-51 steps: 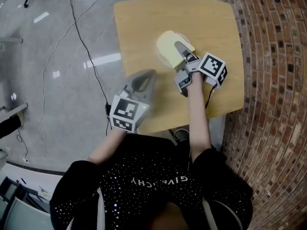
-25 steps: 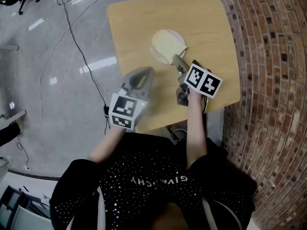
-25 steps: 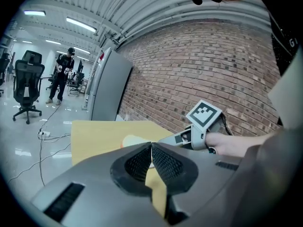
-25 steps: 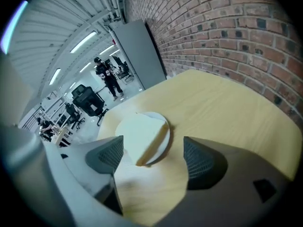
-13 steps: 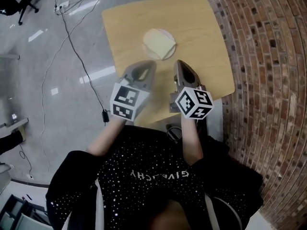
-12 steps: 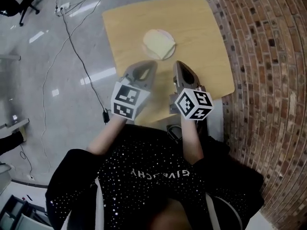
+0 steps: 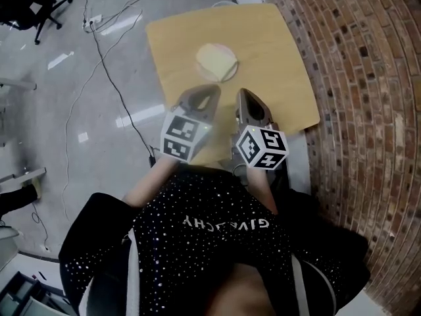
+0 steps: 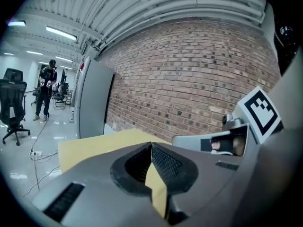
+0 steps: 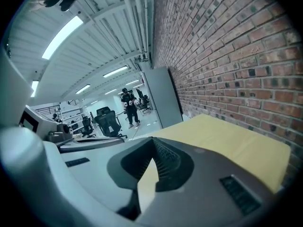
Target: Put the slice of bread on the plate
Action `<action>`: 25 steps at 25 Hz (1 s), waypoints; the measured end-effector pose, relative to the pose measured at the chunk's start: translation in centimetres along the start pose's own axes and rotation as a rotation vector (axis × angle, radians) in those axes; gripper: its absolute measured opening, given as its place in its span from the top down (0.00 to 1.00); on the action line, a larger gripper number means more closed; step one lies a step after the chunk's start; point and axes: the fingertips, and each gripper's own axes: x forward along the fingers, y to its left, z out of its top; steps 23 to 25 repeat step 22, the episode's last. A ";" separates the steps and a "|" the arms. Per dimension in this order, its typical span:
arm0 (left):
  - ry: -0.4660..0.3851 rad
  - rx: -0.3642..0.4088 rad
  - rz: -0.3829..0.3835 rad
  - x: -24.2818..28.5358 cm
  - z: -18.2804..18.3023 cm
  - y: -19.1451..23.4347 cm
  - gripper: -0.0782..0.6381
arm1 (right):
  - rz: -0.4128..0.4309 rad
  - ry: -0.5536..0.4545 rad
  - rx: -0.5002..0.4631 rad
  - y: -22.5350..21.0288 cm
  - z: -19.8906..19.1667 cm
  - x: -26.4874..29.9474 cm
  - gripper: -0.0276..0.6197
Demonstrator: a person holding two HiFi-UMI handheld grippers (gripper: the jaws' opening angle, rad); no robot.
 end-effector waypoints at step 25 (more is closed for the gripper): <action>0.002 0.009 0.023 -0.8 -0.1 -0.1 0.88 | -0.015 -0.015 0.000 0.0 0.5 -1.0 0.94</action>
